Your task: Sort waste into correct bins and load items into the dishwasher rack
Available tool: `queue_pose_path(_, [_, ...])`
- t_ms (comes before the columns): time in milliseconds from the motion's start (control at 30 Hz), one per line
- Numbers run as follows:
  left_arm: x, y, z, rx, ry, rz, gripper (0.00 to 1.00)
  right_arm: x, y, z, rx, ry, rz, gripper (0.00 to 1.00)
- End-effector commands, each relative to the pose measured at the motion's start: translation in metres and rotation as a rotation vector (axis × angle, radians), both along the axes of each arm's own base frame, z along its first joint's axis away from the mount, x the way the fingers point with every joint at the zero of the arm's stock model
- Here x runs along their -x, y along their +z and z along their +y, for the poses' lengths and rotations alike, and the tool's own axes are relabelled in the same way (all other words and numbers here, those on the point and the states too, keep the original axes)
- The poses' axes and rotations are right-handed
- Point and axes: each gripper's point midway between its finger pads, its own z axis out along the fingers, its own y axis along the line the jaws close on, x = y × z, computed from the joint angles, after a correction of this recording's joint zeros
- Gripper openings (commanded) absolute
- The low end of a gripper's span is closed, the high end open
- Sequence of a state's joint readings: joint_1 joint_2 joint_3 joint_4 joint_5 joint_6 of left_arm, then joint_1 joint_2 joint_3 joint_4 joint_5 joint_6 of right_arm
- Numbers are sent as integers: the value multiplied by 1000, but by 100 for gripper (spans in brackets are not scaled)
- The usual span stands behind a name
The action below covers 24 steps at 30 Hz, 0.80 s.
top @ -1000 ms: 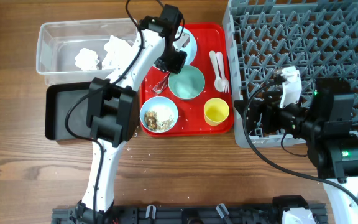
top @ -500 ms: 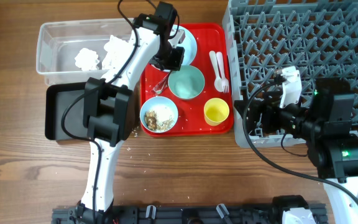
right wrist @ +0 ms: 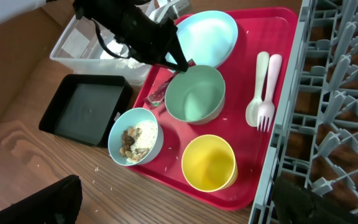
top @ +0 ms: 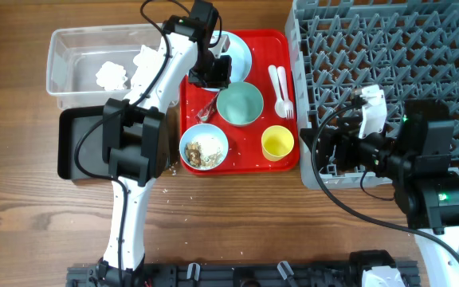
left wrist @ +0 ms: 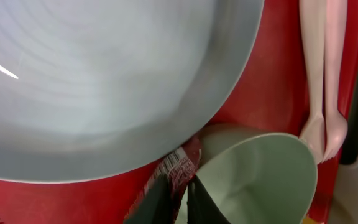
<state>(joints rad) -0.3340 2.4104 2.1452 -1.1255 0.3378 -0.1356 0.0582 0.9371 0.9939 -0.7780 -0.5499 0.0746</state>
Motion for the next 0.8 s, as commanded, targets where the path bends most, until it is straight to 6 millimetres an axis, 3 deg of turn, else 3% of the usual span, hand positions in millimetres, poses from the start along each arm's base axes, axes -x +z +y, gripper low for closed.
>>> queue_pose_path(0, [-5,32,-4,51,10,-43,7,-1,8,3,-11,8,-16,100])
queue_pose_path(300, [-4,36,-4,53,9,-50,4,-1,8,3,-11,8,-16,100])
queue_pose_path(433, [-5,54,-4,64,8,-83,4,-1,8,3,-11,8,-16,100])
queue_pose_path(567, [-8,85,3,78,22,-147,4,-1,8,3,-11,8,-16,100])
queue_pose_path(633, [-12,101,16,60,46,-187,4,-1,8,3,-11,8,-16,100])
queue_pose_path(767, [-27,153,76,-36,218,-328,4,-1,8,2,-9,9,-18,100])
